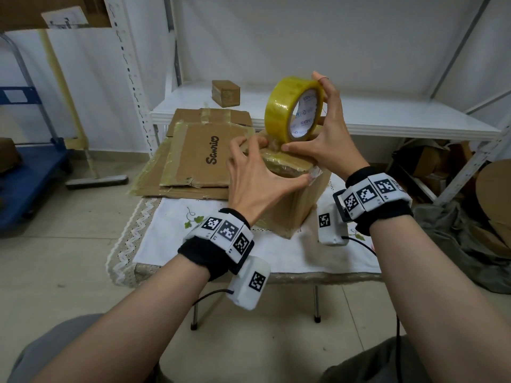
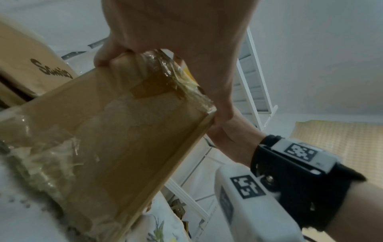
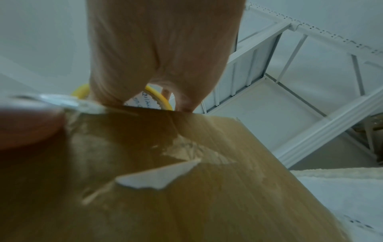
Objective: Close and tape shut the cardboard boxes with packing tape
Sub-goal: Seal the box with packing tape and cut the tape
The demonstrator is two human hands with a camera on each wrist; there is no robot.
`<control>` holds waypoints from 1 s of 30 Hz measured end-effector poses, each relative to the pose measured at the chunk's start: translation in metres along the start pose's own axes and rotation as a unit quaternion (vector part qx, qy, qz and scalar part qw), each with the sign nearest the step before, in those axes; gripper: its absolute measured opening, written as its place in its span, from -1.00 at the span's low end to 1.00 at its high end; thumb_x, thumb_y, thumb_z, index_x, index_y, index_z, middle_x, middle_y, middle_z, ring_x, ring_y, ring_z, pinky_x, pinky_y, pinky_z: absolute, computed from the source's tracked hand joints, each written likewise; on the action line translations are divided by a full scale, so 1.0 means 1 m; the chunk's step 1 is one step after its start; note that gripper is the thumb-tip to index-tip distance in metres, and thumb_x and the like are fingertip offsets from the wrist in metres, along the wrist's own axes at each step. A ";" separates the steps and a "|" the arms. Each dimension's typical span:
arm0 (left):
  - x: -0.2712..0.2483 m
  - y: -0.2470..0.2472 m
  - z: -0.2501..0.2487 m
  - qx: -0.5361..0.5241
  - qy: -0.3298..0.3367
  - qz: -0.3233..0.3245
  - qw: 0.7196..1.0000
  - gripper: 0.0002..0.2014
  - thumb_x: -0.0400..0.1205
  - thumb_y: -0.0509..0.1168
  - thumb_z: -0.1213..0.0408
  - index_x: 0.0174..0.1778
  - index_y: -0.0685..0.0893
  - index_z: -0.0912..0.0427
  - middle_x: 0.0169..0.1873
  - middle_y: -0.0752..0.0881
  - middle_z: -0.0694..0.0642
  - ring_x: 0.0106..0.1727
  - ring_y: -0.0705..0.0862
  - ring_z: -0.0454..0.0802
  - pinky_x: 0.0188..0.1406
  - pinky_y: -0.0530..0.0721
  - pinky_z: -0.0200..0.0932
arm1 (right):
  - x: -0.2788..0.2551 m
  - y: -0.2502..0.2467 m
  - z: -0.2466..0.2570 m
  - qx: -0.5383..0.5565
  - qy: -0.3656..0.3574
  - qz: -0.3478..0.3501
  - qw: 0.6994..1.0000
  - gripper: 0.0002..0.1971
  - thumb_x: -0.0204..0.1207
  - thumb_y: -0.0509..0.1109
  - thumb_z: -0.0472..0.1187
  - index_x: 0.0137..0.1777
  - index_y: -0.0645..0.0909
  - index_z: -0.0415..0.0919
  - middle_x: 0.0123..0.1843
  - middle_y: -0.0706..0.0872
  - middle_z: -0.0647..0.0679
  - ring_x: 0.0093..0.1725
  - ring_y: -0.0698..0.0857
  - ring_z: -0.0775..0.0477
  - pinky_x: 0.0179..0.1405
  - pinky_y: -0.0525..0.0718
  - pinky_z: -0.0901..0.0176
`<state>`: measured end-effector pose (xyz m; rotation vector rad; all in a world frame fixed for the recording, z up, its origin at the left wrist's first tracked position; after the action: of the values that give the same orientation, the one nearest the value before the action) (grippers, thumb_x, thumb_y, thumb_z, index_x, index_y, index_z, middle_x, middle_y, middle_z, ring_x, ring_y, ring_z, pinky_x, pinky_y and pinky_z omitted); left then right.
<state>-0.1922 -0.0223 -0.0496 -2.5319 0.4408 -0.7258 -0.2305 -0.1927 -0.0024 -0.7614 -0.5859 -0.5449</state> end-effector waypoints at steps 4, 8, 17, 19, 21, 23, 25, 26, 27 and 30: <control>0.009 -0.015 -0.002 -0.030 0.039 -0.013 0.999 -0.17 0.06 0.52 -0.39 0.16 0.40 -0.13 0.23 0.33 0.04 0.38 0.45 0.10 0.46 0.53 0.12 | 0.005 -0.002 0.015 0.003 -0.020 -0.021 1.000 0.24 0.17 0.80 0.01 0.72 0.10 -0.26 0.69 0.23 -0.11 0.67 0.31 -0.07 0.56 0.51 -0.21; 0.018 -0.032 -0.001 -0.023 0.075 -0.006 0.997 -0.16 0.13 0.60 -0.32 0.23 0.46 -0.05 0.26 0.36 0.04 0.34 0.49 -0.01 0.40 0.56 -0.13 | 0.010 -0.005 0.031 -0.002 -0.051 -0.028 0.998 0.20 0.18 0.80 0.00 0.68 0.12 -0.33 0.65 0.24 -0.15 0.64 0.34 -0.10 0.58 0.49 -0.14; 0.032 -0.077 0.015 0.002 0.119 0.119 0.986 -0.24 0.26 0.65 -0.13 0.34 0.49 -0.08 0.37 0.46 -0.02 0.27 0.49 -0.24 -0.04 0.39 -0.66 | 0.018 0.000 0.054 -0.037 -0.108 0.011 0.993 0.11 0.16 0.80 0.03 0.54 0.14 -0.24 0.58 0.29 -0.17 0.58 0.45 -0.14 0.52 0.54 0.11; 0.031 -0.078 0.023 0.010 0.125 0.143 0.982 -0.25 0.31 0.67 -0.05 0.37 0.49 -0.04 0.38 0.45 -0.01 0.18 0.46 -0.39 -0.06 0.35 -0.74 | 0.017 0.006 0.055 -0.050 -0.095 0.027 0.994 0.13 0.12 0.80 0.02 0.54 0.14 -0.28 0.58 0.28 -0.14 0.55 0.47 -0.11 0.44 0.58 0.20; 0.028 -0.074 0.031 -0.014 0.114 0.162 0.980 -0.20 0.23 0.62 -0.19 0.35 0.48 -0.07 0.35 0.43 -0.03 0.21 0.42 -0.54 0.04 0.39 -0.64 | 0.014 0.013 0.051 -0.045 -0.077 0.039 0.995 0.16 0.10 0.79 0.00 0.55 0.13 -0.33 0.56 0.27 -0.15 0.53 0.47 -0.08 0.39 0.59 0.21; 0.026 -0.068 0.040 -0.034 0.095 0.184 0.978 -0.16 0.15 0.54 -0.28 0.33 0.46 -0.09 0.34 0.41 -0.04 0.30 0.44 -0.44 0.23 0.46 -0.40 | 0.009 0.020 0.045 -0.046 -0.057 0.051 0.996 0.17 0.09 0.78 -0.01 0.55 0.11 -0.34 0.55 0.27 -0.16 0.52 0.47 -0.08 0.39 0.58 0.21; 0.026 -0.063 0.047 -0.035 0.093 0.201 0.975 -0.14 0.16 0.53 -0.29 0.35 0.44 -0.07 0.36 0.38 -0.02 0.37 0.47 -0.20 0.36 0.50 -0.21 | 0.006 0.024 0.037 -0.040 -0.033 0.062 0.997 0.18 0.09 0.79 -0.02 0.56 0.09 -0.30 0.55 0.26 -0.14 0.54 0.44 -0.09 0.42 0.54 0.23; 0.026 -0.062 0.048 -0.032 0.100 0.205 0.973 -0.12 0.17 0.52 -0.30 0.38 0.43 -0.06 0.40 0.36 -0.02 0.40 0.45 -0.16 0.40 0.47 -0.18 | 0.005 0.025 0.034 -0.034 -0.021 0.064 0.997 0.19 0.10 0.80 -0.03 0.58 0.08 -0.26 0.57 0.25 -0.13 0.56 0.43 -0.08 0.42 0.51 0.30; 0.026 -0.063 0.047 -0.026 0.107 0.205 0.972 -0.08 0.17 0.51 -0.31 0.42 0.41 -0.05 0.45 0.33 -0.04 0.42 0.42 -0.15 0.43 0.42 -0.19 | 0.005 0.026 0.032 -0.030 -0.013 0.064 0.997 0.21 0.11 0.81 -0.04 0.60 0.07 -0.23 0.59 0.23 -0.13 0.58 0.41 -0.05 0.40 0.47 0.42; 0.027 -0.068 0.042 0.009 0.144 0.184 0.972 -0.03 0.16 0.49 -0.36 0.46 0.41 0.00 0.55 0.24 -0.14 0.48 0.31 -0.23 0.43 0.26 -0.25 | 0.005 0.024 0.032 -0.027 0.000 0.073 0.997 0.28 0.11 0.83 -0.01 0.69 0.03 -0.13 0.65 0.17 -0.12 0.60 0.32 0.06 0.43 0.37 0.54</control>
<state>-0.1353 0.0381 -0.0355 -2.2378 0.9661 -0.9432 -0.2208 -0.1557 0.0082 -0.8473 -0.5131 -0.4275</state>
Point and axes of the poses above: each hand's wrist, its own x-axis towards the middle knuckle, its own y-axis out of the palm, z = x × y, the point moved 3 cm from there along x, towards the middle knuckle
